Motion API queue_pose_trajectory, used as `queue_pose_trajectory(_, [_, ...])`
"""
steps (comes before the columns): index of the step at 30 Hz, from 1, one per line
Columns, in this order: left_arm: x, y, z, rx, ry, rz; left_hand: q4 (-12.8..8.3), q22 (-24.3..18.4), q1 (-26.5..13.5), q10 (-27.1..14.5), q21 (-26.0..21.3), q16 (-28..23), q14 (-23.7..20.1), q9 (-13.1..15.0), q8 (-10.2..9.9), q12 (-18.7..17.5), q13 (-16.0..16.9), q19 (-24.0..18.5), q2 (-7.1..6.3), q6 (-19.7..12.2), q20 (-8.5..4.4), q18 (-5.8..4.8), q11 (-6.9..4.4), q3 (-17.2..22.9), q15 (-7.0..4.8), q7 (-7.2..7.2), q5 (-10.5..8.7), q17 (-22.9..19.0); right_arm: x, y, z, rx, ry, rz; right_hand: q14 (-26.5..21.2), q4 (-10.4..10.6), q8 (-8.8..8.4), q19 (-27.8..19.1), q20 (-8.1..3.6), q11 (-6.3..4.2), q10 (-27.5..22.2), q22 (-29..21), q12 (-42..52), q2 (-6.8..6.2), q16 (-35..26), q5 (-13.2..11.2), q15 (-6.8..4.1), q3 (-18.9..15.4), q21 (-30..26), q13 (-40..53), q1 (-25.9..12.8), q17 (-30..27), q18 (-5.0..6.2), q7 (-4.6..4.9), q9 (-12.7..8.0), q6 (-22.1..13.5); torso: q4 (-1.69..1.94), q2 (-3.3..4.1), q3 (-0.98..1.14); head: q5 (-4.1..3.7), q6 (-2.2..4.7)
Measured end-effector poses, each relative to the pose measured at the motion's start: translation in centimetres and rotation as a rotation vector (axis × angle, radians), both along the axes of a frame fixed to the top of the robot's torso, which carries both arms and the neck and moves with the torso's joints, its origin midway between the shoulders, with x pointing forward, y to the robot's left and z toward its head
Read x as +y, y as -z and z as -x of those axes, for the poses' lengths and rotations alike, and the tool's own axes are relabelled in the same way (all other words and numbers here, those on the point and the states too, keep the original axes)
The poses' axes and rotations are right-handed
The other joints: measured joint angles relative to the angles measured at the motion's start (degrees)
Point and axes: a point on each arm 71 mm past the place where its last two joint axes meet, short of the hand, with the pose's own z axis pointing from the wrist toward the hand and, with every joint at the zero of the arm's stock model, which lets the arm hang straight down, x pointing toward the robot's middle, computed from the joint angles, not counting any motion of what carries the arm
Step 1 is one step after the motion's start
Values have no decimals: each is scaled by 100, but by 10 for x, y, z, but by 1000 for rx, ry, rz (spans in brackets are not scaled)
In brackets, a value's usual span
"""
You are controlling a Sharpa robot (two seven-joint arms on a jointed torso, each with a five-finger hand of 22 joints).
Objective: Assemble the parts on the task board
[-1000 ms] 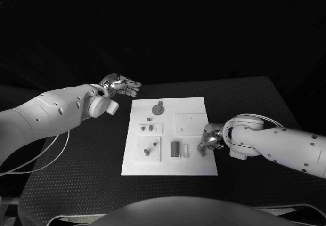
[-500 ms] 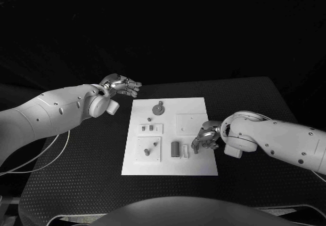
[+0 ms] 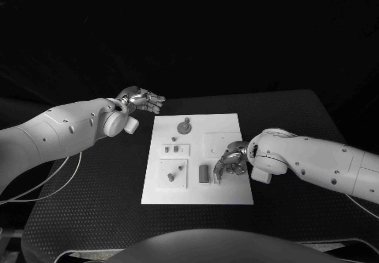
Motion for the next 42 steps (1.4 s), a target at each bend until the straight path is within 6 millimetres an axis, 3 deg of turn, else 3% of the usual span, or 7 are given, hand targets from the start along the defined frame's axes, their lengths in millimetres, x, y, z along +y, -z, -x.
queue_pose_trajectory(42, [0,0,0,4,1,-2,-3,8,-22,0,0,0,0,-4,0,0,-4,0,22,0,0,0,0,28,0,0,0,19,4,13,-5,10,-28,50,-10,56,-53,-2,2,-11,-14,0,0,19,0,-51,-10,9,0,-11,-73,-22,3,1,-27,-2,-4,-5,8,19,-6])
